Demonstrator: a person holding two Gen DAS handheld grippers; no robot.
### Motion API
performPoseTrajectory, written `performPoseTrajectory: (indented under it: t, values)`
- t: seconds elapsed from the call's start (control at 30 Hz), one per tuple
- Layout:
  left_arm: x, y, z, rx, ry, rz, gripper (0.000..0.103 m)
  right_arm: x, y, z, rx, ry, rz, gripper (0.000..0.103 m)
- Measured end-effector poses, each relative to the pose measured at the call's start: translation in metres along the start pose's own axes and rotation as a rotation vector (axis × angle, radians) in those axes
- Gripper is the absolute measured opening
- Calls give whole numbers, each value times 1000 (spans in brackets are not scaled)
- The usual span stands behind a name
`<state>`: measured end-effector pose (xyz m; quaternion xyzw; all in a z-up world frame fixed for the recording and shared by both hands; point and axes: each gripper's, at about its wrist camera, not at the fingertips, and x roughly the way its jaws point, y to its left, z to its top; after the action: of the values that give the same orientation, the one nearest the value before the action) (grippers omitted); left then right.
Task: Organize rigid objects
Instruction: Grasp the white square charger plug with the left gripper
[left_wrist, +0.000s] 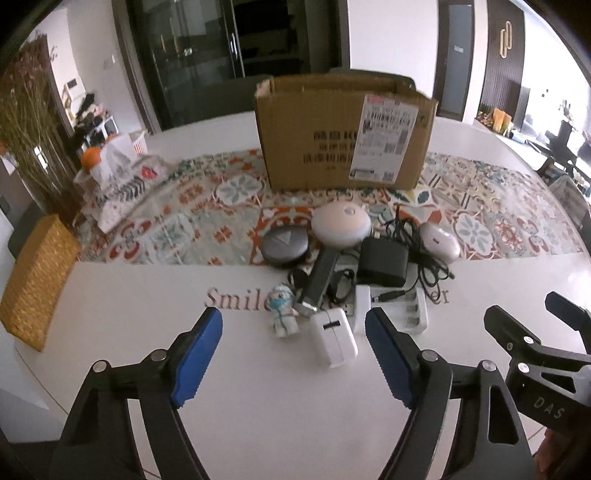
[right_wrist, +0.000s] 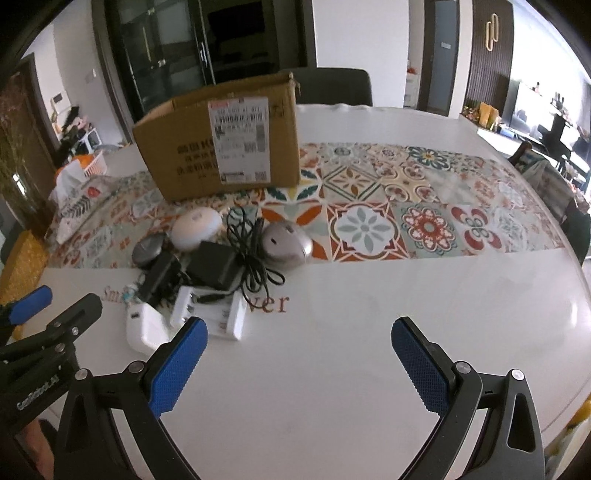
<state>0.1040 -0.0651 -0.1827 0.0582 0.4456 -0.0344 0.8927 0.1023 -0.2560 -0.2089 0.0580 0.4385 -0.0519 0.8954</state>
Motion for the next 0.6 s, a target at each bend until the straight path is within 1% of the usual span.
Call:
performPoseTrajectory:
  t: [0.07,0.13,0.2,0.3,0.43,0.5,0.53,0.6]
  values:
    - [10,-3,-5,-11,22,-6,71,6,-2,-2,-7,3,-7,101]
    - [19,-5,-9,-18,41,-11,70,13,-5,-5,-7,10,-11,101]
    - [28,-7,-11,-27,67,-21,62,19,-7,-8,0,25,-9,101]
    - [37,-9,-12,-32,82,-27,58,26,-8,-11,7,42,-9,100]
    - [46,-12,-9,-44,103,-65,54,32,-10,-13,31,59,-10,100]
    - [55,-14,-9,-24,143,-73,45,34,-11,-14,52,63,-11,100]
    - [59,-15,-9,-12,169,-85,42,36,-11,-14,61,67,-15,100]
    - [63,-15,-11,-2,193,-100,32,37,-12,-14,71,69,-19,100]
